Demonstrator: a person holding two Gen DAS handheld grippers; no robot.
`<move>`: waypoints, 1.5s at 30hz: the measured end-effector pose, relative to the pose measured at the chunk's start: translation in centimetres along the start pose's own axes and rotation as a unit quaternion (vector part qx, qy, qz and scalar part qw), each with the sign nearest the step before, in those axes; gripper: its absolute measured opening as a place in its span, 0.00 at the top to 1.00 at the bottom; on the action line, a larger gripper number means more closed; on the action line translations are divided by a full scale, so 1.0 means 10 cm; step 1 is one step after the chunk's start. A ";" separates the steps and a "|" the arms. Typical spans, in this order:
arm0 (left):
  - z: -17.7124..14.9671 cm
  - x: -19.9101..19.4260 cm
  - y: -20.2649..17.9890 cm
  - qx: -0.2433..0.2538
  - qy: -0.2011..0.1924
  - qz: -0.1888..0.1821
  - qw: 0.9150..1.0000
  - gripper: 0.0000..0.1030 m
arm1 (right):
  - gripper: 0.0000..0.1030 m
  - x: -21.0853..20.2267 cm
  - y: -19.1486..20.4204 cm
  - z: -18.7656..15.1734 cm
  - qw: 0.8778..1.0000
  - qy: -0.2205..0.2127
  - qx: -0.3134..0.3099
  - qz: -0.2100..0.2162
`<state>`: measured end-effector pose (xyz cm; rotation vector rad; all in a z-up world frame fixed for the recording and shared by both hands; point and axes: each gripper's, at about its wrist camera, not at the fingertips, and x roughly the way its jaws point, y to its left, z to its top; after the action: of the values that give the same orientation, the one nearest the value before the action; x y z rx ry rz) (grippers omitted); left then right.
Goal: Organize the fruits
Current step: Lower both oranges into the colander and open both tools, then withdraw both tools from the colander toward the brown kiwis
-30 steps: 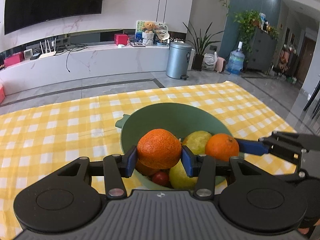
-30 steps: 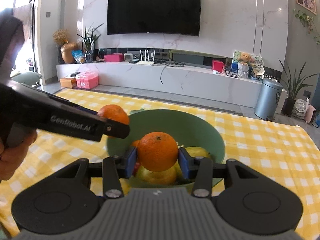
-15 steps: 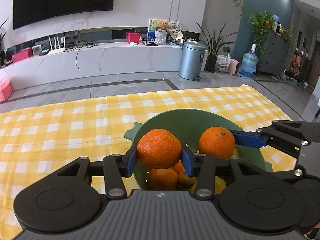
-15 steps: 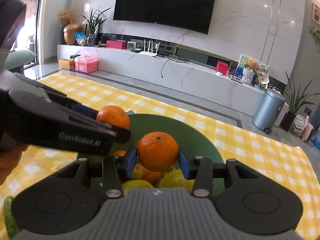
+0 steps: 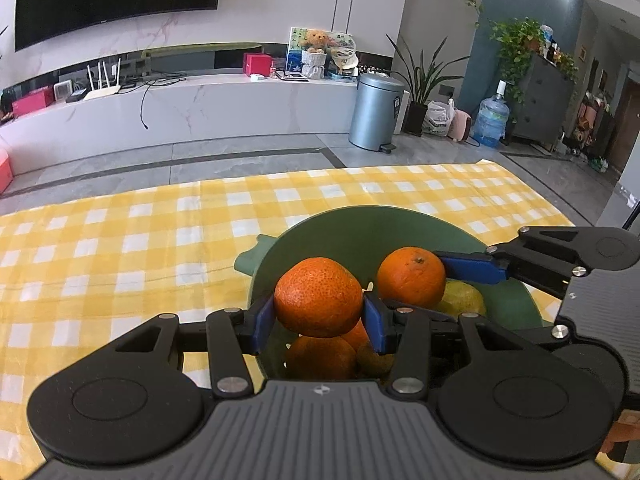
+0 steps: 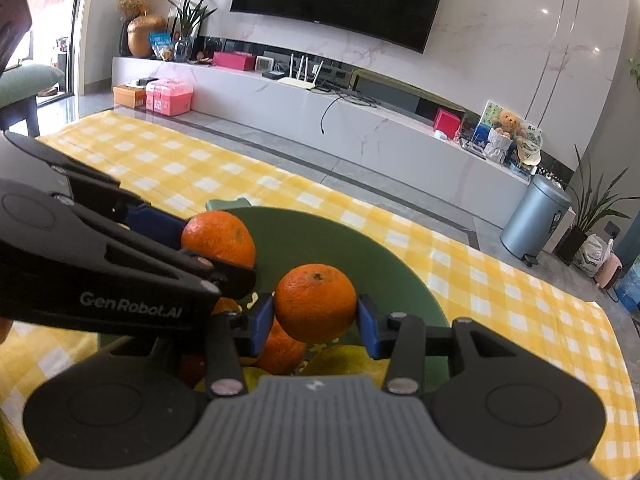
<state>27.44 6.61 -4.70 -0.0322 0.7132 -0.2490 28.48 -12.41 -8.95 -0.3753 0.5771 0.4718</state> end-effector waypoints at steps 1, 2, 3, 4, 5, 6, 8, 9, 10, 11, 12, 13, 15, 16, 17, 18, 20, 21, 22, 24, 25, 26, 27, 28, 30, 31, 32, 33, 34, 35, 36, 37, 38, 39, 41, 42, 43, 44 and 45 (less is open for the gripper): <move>0.00 0.00 -0.01 0.002 -0.001 0.000 1.000 0.49 | 0.59 0.02 0.00 0.00 1.000 0.003 0.001 0.002; -0.01 0.01 -0.02 0.006 -0.001 -0.001 1.000 0.49 | 0.59 0.05 -0.01 0.01 1.000 0.006 0.002 0.003; -0.01 0.01 -0.03 0.011 -0.002 0.000 1.000 0.49 | 0.59 0.09 -0.01 0.01 1.000 0.010 0.003 0.006; -0.02 0.01 -0.05 0.020 -0.002 0.004 1.000 0.49 | 0.59 0.12 -0.02 0.01 1.000 0.014 0.005 0.008; -0.02 0.02 -0.08 0.027 -0.001 0.008 1.000 0.48 | 0.59 0.14 -0.03 0.00 1.000 0.018 0.005 0.009; -0.03 0.03 -0.10 0.034 -0.001 0.012 0.999 0.48 | 0.59 0.16 -0.02 -0.01 1.000 0.021 0.005 0.009; -0.04 0.04 -0.12 0.044 -0.003 0.018 0.999 0.47 | 0.59 0.20 -0.02 -0.03 1.000 0.028 0.004 0.011; -0.04 0.04 -0.12 0.045 -0.004 0.019 0.999 0.47 | 0.59 0.20 -0.01 -0.05 1.000 0.026 0.003 0.011; -0.05 0.04 -0.12 0.044 -0.005 0.019 0.999 0.46 | 0.59 0.20 0.00 -0.05 1.000 0.025 0.001 0.011; -0.05 0.04 -0.12 0.042 -0.005 0.020 0.999 0.44 | 0.59 0.20 0.00 -0.05 1.000 0.025 0.001 0.011; -0.05 0.04 -0.11 0.041 -0.006 0.019 0.999 0.44 | 0.59 0.20 0.00 -0.06 1.000 0.026 0.002 0.011; -0.05 0.04 -0.11 0.040 -0.006 0.018 0.999 0.43 | 0.59 0.20 0.00 -0.06 1.000 0.026 0.002 0.011; -0.05 0.04 -0.09 0.037 -0.007 0.016 0.999 0.43 | 0.59 0.20 0.00 -0.06 1.000 0.028 0.001 0.012; -0.05 0.03 -0.09 0.036 -0.009 0.015 0.999 0.43 | 0.59 0.19 0.00 -0.05 1.000 0.029 0.001 0.013; -0.05 0.03 -0.08 0.035 -0.011 0.014 0.999 0.39 | 0.59 0.18 0.00 -0.05 0.999 0.029 0.001 0.013; -0.05 0.02 -0.07 0.033 -0.016 0.014 0.999 0.37 | 0.59 0.18 0.00 -0.03 0.999 0.029 0.001 0.013; -0.05 0.00 -0.06 0.028 -0.021 0.014 0.999 0.35 | 0.59 0.17 -0.02 -0.02 0.999 0.028 0.005 0.014; -0.05 -0.01 -0.06 0.028 -0.023 0.013 0.999 0.35 | 0.59 0.16 -0.03 -0.02 0.999 0.027 0.007 0.015; -0.05 -0.02 -0.06 0.028 -0.024 0.013 0.999 0.34 | 0.58 0.15 -0.04 -0.02 0.999 0.027 0.009 0.016; -0.04 -0.04 -0.06 0.029 -0.028 0.014 0.999 0.33 | 0.57 0.13 -0.03 -0.02 1.000 0.023 0.008 0.013; -0.04 -0.05 -0.07 0.031 -0.030 0.014 0.999 0.31 | 0.57 0.12 -0.03 -0.02 1.000 0.022 0.007 0.012; -0.03 -0.07 -0.07 0.031 -0.033 0.014 0.999 0.30 | 0.56 0.11 -0.03 -0.01 1.000 0.021 0.006 0.012; -0.02 -0.09 -0.07 0.031 -0.036 0.012 0.999 0.29 | 0.55 0.10 -0.03 0.00 1.000 0.020 0.006 0.011; -0.01 -0.11 -0.08 0.031 -0.039 0.011 0.999 0.27 | 0.53 0.08 -0.03 0.00 1.000 0.018 0.005 0.011; 0.00 -0.15 -0.07 0.029 -0.044 0.011 0.999 0.27 | 0.47 0.04 -0.02 0.00 1.000 0.015 0.003 0.009; 0.00 -0.17 -0.07 0.029 -0.047 0.012 0.998 0.27 | 0.46 0.02 -0.02 0.00 1.000 0.013 0.002 0.008; 0.01 -0.19 -0.07 0.029 -0.049 0.013 0.998 0.27 | 0.46 0.00 -0.02 0.00 1.000 0.011 0.001 0.006; 0.02 -0.21 -0.07 0.028 -0.051 0.015 0.998 0.27 | 0.46 -0.03 -0.01 0.00 1.000 0.008 -0.001 0.005; 0.02 -0.24 -0.08 0.029 -0.053 0.015 0.998 0.27 | 0.46 -0.06 -0.01 0.00 1.000 0.005 -0.002 0.003; 0.03 -0.26 -0.08 0.029 -0.056 0.015 0.998 0.27 | 0.46 -0.09 -0.01 0.00 1.000 0.001 -0.001 0.001; 0.03 -0.28 -0.09 0.031 -0.057 0.014 0.998 0.27 | 0.45 -0.13 -0.01 -0.01 1.000 -0.001 0.000 -0.001; 0.03 -0.31 -0.10 0.033 -0.059 0.014 0.998 0.27 | 0.42 -0.17 -0.01 -0.01 1.000 -0.005 0.003 -0.003; 0.03 -0.33 -0.11 0.034 -0.061 0.013 0.997 0.27 | 0.41 -0.20 0.00 -0.02 1.000 -0.008 0.005 -0.005; 0.03 -0.35 -0.12 0.036 -0.062 0.013 0.997 0.27 | 0.39 -0.24 0.00 -0.03 1.000 -0.012 0.008 -0.007; 0.02 -0.41 -0.14 0.040 -0.065 0.014 0.997 0.26 | 0.39 -0.32 0.01 -0.04 1.000 -0.019 0.015 -0.010; 0.01 -0.45 -0.15 0.040 -0.067 0.015 0.997 0.26 | 0.39 -0.36 0.02 -0.04 1.000 -0.021 0.019 -0.012; 0.00 -0.48 -0.16 0.040 -0.069 0.016 0.997 0.25 | 0.38 -0.41 0.02 -0.06 0.999 -0.025 0.026 -0.014; 0.00 -0.52 -0.16 0.040 -0.071 0.016 0.997 0.25 | 0.37 -0.46 0.02 -0.08 0.999 -0.028 0.032 -0.016; -0.02 -0.55 -0.17 0.039 -0.072 0.014 0.997 0.25 | 0.35 -0.51 0.02 -0.11 0.999 -0.032 0.038 -0.018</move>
<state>22.97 6.26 -1.09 0.0345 0.5603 -0.2451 24.18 -14.38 -6.79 -0.2958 0.5231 0.4235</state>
